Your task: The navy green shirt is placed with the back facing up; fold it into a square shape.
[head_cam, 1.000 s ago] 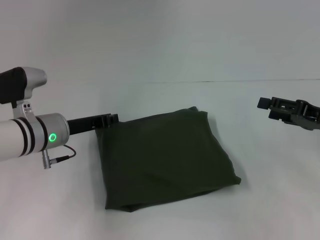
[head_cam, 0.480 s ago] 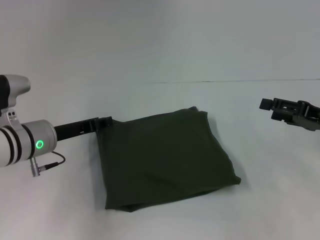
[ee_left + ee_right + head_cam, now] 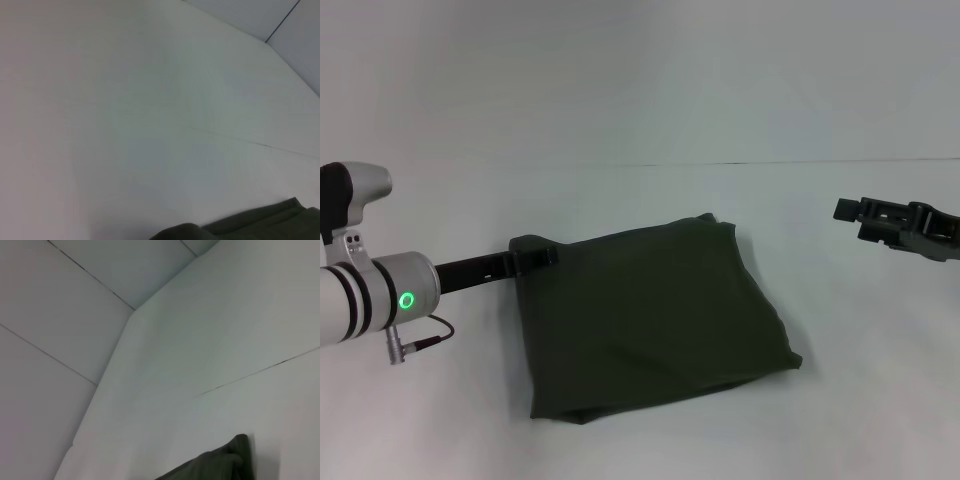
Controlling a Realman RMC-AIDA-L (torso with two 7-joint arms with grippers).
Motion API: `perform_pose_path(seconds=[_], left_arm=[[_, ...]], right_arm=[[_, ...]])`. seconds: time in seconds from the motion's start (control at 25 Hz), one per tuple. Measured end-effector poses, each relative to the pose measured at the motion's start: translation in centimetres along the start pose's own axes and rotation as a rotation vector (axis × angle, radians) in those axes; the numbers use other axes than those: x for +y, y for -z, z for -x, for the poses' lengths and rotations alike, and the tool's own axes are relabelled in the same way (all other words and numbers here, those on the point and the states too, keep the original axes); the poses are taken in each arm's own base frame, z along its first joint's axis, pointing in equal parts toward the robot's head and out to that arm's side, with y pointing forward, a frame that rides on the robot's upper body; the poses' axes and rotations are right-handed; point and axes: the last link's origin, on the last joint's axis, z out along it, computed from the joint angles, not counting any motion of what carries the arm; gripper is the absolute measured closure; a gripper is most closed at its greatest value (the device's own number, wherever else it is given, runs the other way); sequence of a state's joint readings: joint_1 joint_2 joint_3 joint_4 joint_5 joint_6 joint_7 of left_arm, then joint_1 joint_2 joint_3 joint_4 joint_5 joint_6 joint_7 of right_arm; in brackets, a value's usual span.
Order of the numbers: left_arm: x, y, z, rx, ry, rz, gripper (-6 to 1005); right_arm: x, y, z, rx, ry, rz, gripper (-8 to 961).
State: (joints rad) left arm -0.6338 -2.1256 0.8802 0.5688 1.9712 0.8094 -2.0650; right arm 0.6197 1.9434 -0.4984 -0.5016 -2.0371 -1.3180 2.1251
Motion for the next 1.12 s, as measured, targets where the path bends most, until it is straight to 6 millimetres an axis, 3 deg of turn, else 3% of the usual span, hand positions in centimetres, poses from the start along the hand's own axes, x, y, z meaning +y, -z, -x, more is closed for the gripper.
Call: perform_pose_path(seconds=[0.16,0.68,1.12], left_arm=[[0.1,-0.06,0.09,-0.005,-0.005,0.002,252],[0.46,-0.4,0.3,-0.027,-0.049,-0.009,328],[0.67,-0.58,-0.02,-0.026,-0.051,-0.009,846]], right_arm=[[0.01,-0.04,-0.05,0.001,-0.001,0.0,134],[0.01,-0.03,-0.24,0.005,-0.003,0.003,135],[-0.13,0.16,-0.24,0.004,-0.004,-0.001,134]])
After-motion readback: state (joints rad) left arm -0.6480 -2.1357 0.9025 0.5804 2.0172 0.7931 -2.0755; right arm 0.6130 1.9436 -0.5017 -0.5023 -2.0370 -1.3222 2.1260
